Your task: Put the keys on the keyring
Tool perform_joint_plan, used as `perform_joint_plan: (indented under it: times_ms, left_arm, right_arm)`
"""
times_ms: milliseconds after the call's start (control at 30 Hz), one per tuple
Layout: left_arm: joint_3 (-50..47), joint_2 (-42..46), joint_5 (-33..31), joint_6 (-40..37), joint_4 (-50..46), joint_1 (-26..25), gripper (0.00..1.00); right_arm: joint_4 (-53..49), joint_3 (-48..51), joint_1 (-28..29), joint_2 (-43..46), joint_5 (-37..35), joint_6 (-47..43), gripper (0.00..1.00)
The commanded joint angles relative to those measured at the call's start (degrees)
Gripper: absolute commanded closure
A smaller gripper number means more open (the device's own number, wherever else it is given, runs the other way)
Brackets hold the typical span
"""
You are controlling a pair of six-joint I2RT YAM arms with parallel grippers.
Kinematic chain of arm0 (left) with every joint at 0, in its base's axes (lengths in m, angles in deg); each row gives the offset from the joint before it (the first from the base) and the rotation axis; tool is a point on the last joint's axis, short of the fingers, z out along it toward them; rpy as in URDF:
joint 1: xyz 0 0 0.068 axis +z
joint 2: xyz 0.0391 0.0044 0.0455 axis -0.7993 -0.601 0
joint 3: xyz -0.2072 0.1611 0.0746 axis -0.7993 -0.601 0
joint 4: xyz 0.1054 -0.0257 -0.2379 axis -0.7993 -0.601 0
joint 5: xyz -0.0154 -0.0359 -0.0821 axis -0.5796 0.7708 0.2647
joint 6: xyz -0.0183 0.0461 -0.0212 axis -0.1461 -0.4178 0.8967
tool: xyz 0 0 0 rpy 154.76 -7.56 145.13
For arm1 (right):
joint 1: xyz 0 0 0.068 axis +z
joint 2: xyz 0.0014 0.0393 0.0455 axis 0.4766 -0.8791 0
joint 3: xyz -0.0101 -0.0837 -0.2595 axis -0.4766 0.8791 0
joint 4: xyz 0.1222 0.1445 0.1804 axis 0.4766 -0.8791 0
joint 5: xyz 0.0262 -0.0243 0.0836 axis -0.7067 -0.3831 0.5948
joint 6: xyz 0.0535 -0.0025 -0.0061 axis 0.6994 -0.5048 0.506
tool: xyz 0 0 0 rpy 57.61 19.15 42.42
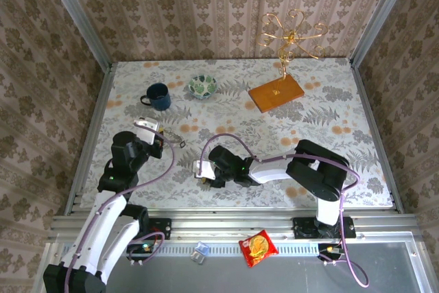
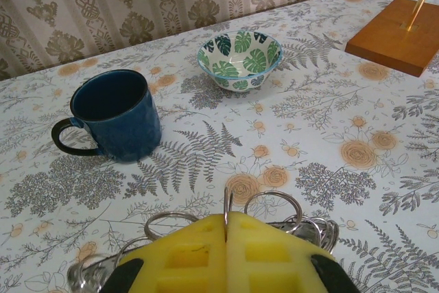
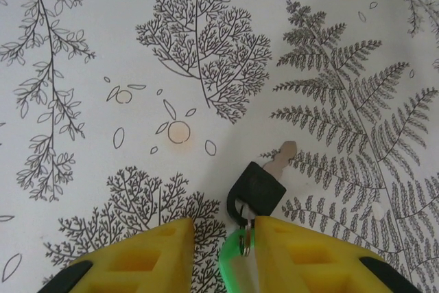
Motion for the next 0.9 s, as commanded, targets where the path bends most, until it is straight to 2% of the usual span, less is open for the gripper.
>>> perform_joint_plan:
  times_ms: [0,367,867]
  left_arm:
    - [1.7,1.0,0.2,0.4,2.4,-0.4,1.00]
    - [1.7,0.9,0.3,0.4,2.6,-0.5,1.00]
    - [1.6,0.8,0.4,0.6,2.7,-0.7,1.00]
  right_arm:
    - [1.5,-1.3,-0.1,-1.6,-1.5,-0.7,0.72]
    - [1.0,-1.8,-0.1,-1.8,-1.1,-0.7,0.79]
    - [1.2,-0.9,-0.8,0.2,0.2,1.1,0.77]
